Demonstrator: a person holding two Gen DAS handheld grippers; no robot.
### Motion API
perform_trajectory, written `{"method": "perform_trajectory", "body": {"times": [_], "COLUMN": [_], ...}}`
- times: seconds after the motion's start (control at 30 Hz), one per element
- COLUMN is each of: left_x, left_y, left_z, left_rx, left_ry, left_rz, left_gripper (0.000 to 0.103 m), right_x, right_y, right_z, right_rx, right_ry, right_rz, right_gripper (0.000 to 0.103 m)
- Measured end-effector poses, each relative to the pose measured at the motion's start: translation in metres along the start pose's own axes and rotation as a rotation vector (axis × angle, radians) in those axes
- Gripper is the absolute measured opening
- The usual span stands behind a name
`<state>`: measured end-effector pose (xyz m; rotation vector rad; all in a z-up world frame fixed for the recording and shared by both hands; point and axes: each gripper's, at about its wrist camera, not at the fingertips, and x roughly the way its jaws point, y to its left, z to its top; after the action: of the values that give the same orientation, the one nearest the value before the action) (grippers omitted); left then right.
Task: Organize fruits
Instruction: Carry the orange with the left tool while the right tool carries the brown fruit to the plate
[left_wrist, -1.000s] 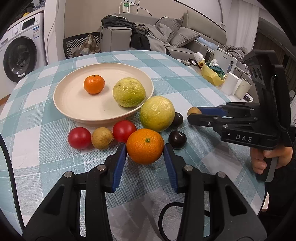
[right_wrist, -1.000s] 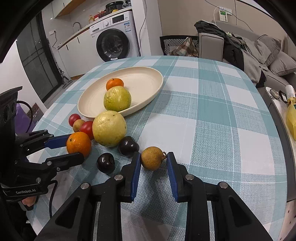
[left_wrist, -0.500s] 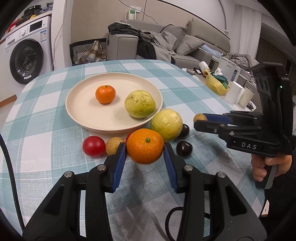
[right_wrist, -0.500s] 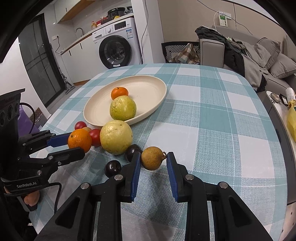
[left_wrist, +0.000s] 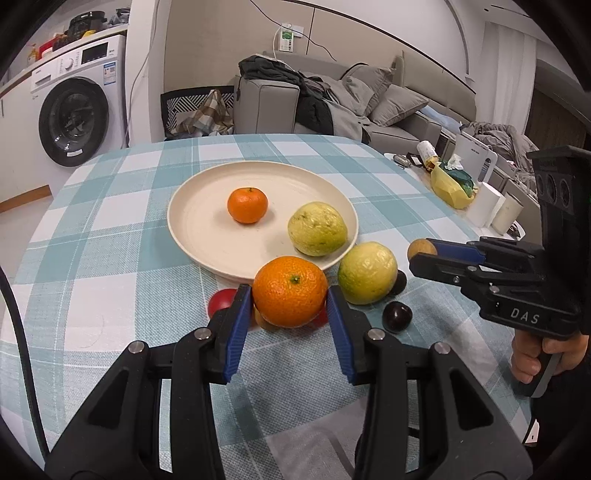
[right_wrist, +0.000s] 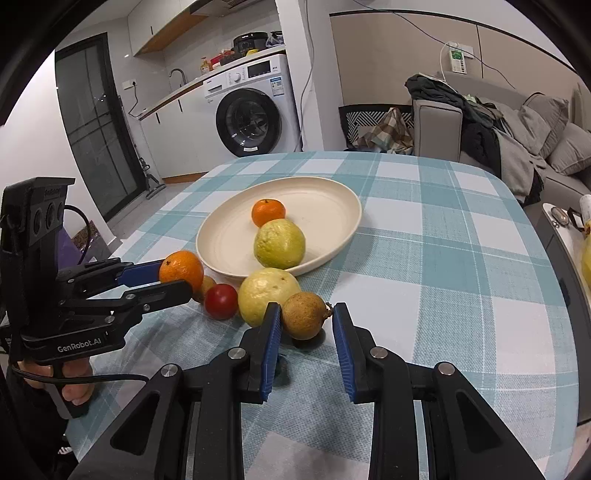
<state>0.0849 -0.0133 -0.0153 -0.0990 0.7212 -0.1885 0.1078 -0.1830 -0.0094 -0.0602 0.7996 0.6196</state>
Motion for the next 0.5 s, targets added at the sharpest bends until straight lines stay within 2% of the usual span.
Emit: {"method": "perform_trajectory", "body": {"times": [0.5], "left_x": [0.004], "left_y": [0.013], "left_z": [0.017], "left_rx": [-0.010], "left_ry": [-0.033], "left_rz": [0.042], "left_gripper": [0.038], "right_x": [0.003], "right_y": [0.012], "right_z": [0.018], "right_rx": [-0.017], "right_ry": [-0.043], "right_rz": [0.023], "right_gripper": [0.029]}}
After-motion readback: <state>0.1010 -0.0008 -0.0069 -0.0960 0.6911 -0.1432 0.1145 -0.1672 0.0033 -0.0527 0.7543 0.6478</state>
